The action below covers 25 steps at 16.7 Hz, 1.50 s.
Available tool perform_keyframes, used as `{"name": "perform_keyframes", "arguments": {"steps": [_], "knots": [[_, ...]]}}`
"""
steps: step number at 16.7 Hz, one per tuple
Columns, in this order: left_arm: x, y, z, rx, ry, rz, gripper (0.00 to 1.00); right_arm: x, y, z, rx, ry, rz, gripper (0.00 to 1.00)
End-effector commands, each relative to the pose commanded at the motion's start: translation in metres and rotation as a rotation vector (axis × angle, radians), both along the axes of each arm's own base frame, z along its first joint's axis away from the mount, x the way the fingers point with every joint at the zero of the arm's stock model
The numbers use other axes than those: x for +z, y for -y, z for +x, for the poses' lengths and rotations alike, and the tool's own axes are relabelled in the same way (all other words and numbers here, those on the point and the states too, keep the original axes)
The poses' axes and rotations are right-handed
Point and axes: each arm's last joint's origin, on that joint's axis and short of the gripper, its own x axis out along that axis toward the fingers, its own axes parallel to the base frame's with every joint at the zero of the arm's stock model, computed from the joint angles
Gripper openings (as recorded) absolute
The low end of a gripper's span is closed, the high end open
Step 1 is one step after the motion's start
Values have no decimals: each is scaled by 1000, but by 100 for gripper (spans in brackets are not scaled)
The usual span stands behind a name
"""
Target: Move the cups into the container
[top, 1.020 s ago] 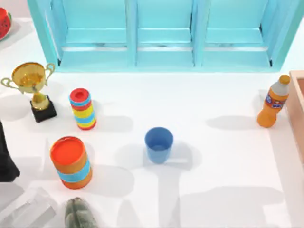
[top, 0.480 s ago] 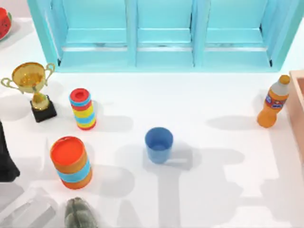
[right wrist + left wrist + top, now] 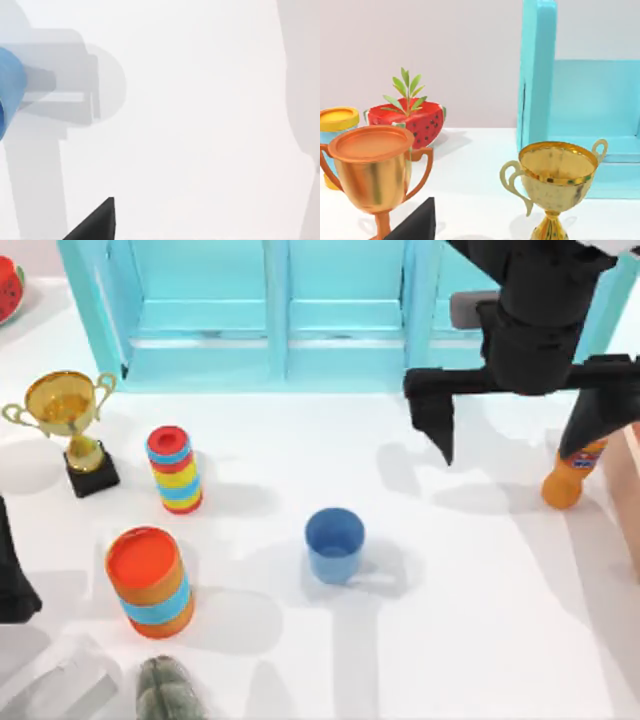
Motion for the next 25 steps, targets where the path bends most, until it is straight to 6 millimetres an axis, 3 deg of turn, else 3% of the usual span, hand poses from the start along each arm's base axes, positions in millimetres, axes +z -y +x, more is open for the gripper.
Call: {"name": "perform_keyframes", "arguments": {"steps": [3,6,13,16,21,25], "knots": [[0,0,0,0,0,0,100,-21,-69,-12,-8,10,12,100],[0,0,0,0,0,0,100,-30,-100,-17,-25,28,33,100],[0,0,0,0,0,0,100,-35,-101,-15,-32,31,37,100],[0,0,0,0,0,0,100,-60,-103,-13,-32,32,37,100],[0,0,0,0,0,0,100,-118,-103,-14,-32,35,41,100],[0,0,0,0,0,0,100,-131,-102,-16,-32,32,38,100]]}}
